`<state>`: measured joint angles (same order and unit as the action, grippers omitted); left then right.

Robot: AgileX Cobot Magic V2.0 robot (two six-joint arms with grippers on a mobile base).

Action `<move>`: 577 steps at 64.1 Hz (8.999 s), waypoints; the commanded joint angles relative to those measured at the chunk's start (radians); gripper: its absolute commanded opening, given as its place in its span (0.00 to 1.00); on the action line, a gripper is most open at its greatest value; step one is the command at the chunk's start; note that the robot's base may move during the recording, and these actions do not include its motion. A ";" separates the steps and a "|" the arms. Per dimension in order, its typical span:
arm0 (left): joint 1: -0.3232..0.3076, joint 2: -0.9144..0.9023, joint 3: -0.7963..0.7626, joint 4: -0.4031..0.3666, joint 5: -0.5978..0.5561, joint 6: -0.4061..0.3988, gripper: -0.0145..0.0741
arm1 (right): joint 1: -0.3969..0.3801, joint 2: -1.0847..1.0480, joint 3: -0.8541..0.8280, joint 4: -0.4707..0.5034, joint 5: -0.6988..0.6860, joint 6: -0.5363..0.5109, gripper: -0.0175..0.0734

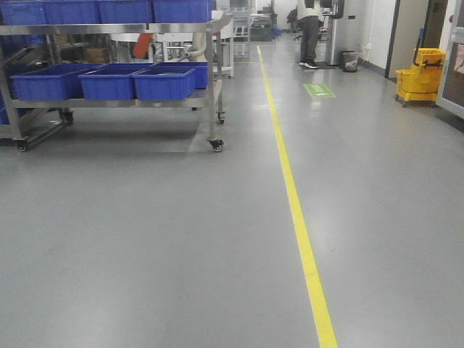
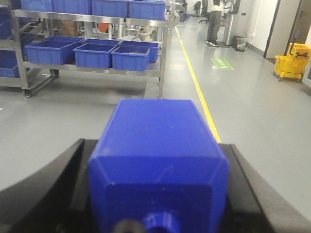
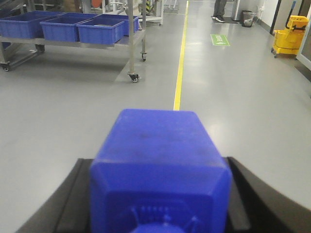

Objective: Pick and sort blue part to right shelf

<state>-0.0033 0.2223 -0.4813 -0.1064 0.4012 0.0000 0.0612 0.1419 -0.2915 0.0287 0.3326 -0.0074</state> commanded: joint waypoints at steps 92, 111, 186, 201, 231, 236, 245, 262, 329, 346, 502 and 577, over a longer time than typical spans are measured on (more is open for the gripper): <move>0.002 0.014 -0.029 -0.004 -0.092 -0.010 0.61 | -0.005 0.010 -0.027 0.000 -0.091 -0.007 0.64; 0.002 0.014 -0.029 -0.004 -0.092 -0.010 0.61 | -0.005 0.010 -0.027 0.000 -0.091 -0.007 0.64; 0.002 0.014 -0.029 -0.004 -0.092 -0.010 0.60 | -0.005 0.010 -0.027 0.000 -0.091 -0.007 0.64; 0.002 0.014 -0.029 -0.004 -0.092 -0.010 0.60 | -0.005 0.010 -0.027 0.000 -0.091 -0.007 0.64; 0.002 0.014 -0.029 -0.004 -0.092 -0.010 0.60 | -0.005 0.010 -0.027 0.000 -0.091 -0.007 0.64; 0.002 0.014 -0.029 -0.004 -0.092 -0.010 0.60 | -0.005 0.010 -0.027 0.000 -0.091 -0.007 0.64; 0.002 0.014 -0.029 -0.004 -0.092 -0.010 0.60 | -0.005 0.010 -0.027 0.000 -0.091 -0.007 0.64; 0.002 0.014 -0.029 -0.004 -0.092 -0.010 0.60 | -0.005 0.010 -0.027 0.000 -0.091 -0.007 0.64; 0.002 0.014 -0.029 -0.004 -0.092 -0.010 0.60 | -0.005 0.010 -0.027 0.000 -0.091 -0.007 0.64; 0.002 0.014 -0.029 -0.004 -0.092 -0.010 0.60 | -0.005 0.010 -0.027 0.000 -0.091 -0.007 0.64; 0.002 0.014 -0.029 -0.004 -0.092 -0.010 0.60 | -0.005 0.010 -0.027 0.000 -0.091 -0.007 0.64; 0.002 0.014 -0.029 -0.004 -0.092 -0.010 0.60 | -0.005 0.010 -0.027 0.000 -0.091 -0.007 0.64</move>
<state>0.0000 0.2223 -0.4813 -0.1064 0.4012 0.0000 0.0612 0.1419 -0.2876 0.0292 0.3346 -0.0074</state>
